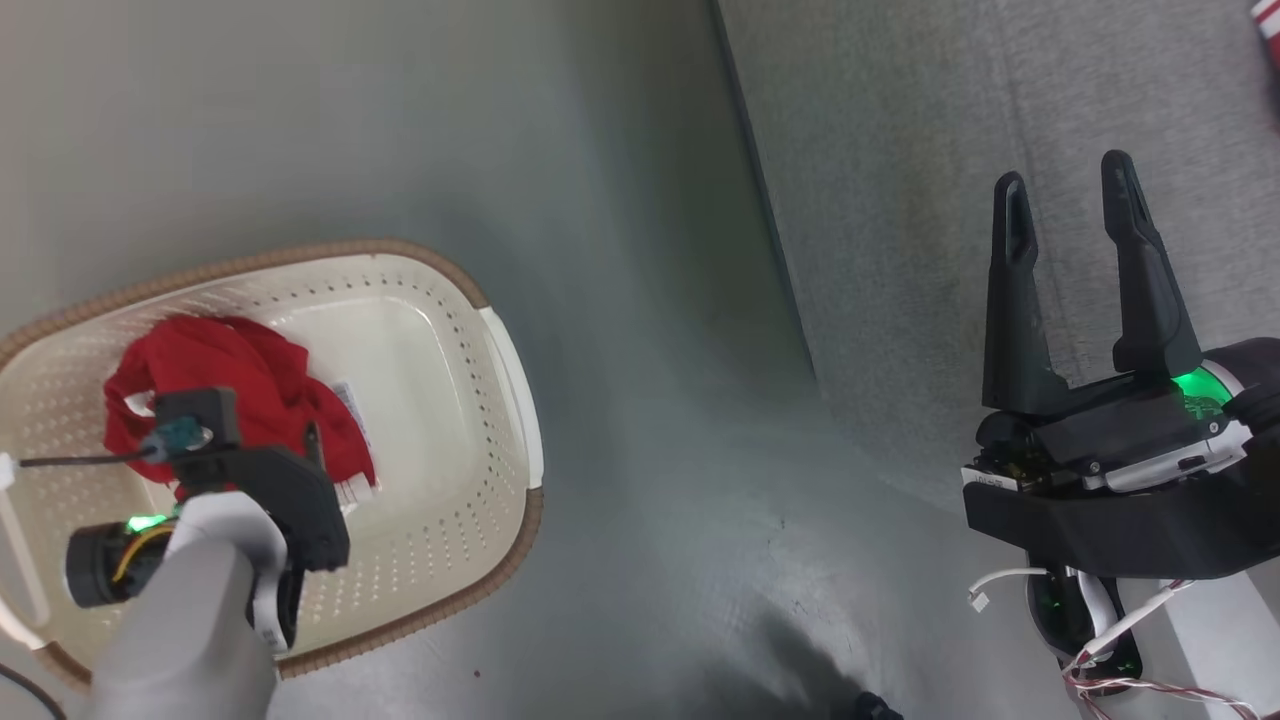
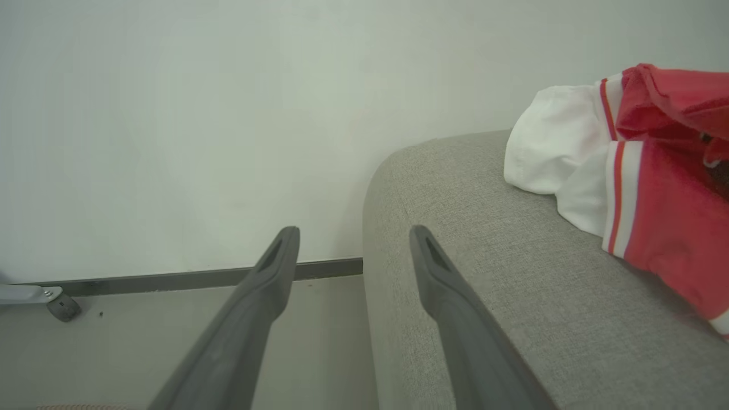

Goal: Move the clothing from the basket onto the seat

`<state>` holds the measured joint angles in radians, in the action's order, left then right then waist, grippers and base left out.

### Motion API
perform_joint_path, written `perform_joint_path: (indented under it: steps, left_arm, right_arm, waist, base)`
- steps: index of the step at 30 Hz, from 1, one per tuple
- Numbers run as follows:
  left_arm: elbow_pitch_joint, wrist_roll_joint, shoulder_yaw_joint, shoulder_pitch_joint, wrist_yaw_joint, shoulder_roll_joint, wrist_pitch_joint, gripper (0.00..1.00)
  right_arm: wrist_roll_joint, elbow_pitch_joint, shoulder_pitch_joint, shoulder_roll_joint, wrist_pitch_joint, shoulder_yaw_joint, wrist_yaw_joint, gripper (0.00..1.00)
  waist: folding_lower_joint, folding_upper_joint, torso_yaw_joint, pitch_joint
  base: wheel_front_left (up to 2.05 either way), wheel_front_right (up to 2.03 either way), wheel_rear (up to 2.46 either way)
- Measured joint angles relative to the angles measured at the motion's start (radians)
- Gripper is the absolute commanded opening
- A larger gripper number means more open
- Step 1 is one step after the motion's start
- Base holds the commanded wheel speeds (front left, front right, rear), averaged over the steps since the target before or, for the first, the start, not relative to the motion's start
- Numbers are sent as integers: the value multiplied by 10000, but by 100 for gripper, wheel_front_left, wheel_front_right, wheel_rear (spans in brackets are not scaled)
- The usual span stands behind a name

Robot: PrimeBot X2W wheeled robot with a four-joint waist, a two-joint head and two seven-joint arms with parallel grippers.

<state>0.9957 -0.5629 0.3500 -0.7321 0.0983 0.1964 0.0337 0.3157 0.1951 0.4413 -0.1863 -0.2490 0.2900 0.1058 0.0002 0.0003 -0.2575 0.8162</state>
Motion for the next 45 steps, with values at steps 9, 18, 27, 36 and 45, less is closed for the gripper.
perform_joint_path:
  steps: [9,18,27,36,45]
  left_arm:
    - [543,-54,-460,-697,165,483,-36,100]
    - [1012,109,-330,-1373,173,502,-46,64]
    - [1417,161,-234,-1646,176,134,4,0]
    - [1797,121,-345,-1664,247,-35,-128,0]
    - [1843,-4,-477,-1466,-31,-178,-821,0]
  right_arm:
    - [-19,138,22,67,-4,-2,0,100]
    - [-82,155,57,67,-6,-88,-2,100]
    - [-86,100,210,61,-35,-123,-29,100]
    - [-144,-259,226,65,-77,-136,-105,100]
    - [-180,-844,243,56,-77,-125,-282,100]
  waist:
    - [-1,-1,-106,955]
    - [-1,-1,-117,1469]
    - [-2,-1,-42,1537]
    - [-2,-3,87,1281]
    - [-2,-2,251,675]
  base:
    - [0,0,0]
    - [0,0,0]
    - [0,0,0]
    - [0,0,0]
    - [0,0,0]
